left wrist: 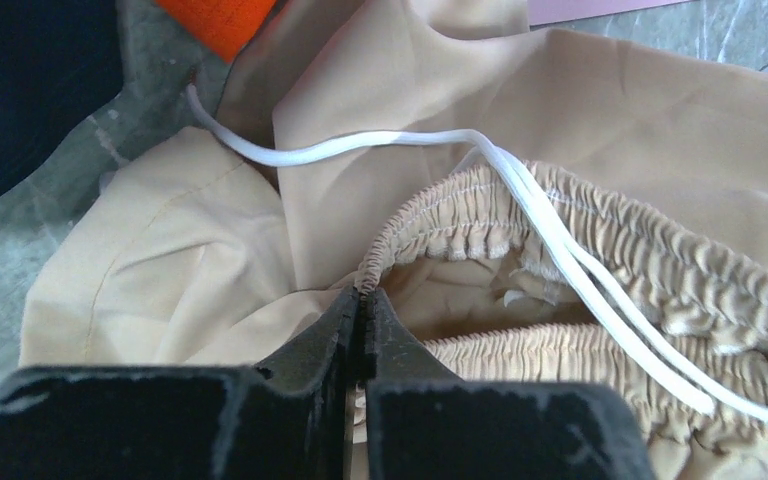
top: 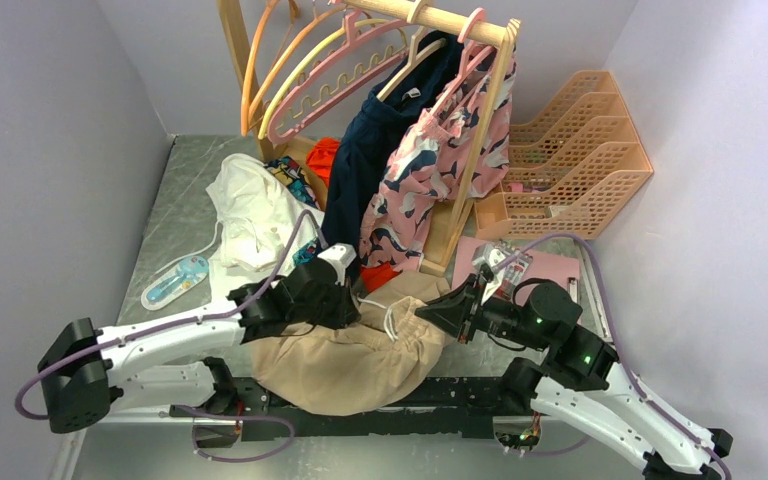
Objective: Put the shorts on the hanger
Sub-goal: Adjust the shorts at the center of the board.
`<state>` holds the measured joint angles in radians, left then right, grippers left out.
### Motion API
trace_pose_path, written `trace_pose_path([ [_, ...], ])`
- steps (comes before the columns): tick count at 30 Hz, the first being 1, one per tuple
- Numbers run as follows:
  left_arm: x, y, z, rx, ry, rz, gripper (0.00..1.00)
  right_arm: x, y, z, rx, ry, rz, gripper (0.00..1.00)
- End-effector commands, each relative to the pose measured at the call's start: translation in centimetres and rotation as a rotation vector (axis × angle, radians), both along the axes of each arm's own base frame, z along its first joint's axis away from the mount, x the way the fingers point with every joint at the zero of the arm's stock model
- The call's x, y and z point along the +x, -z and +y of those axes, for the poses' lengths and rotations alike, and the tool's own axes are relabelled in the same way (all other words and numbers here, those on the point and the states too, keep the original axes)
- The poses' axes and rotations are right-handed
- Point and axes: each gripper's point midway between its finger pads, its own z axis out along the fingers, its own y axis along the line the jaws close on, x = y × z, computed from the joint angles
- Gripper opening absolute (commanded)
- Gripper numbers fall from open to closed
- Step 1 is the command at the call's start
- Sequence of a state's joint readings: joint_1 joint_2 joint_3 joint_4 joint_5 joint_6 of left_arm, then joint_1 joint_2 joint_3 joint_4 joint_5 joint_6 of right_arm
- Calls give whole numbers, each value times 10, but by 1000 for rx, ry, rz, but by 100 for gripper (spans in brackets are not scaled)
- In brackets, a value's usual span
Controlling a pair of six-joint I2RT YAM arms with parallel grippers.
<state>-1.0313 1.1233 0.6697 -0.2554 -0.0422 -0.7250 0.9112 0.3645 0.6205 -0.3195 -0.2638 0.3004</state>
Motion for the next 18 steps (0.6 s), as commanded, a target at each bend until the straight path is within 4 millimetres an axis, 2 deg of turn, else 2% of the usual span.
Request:
trace_pose_path([
  [1,2,-12,17,18,-36,-50,7,1,-9,2,29,2,-4,0],
  [4,12,-39,30,6,-90,-133,7,5,-9,2,29,23,7,0],
  [7,23,-78,49,-19,-165,-241,7,9,-11,1,36,50,11,0],
  [10,33,-126,70,-62,-236,-364,7,15,-19,1,54,75,3,11],
  [12,38,-170,88,-111,-287,-471,7,17,-29,3,69,79,-8,19],
  [15,38,-226,110,-185,-329,-592,7,20,-42,9,82,69,-26,27],
  [16,35,-241,118,-213,-339,-624,7,21,-45,10,83,67,-32,30],
  [18,32,-258,129,-244,-353,-668,7,25,-39,12,67,77,-25,37],
])
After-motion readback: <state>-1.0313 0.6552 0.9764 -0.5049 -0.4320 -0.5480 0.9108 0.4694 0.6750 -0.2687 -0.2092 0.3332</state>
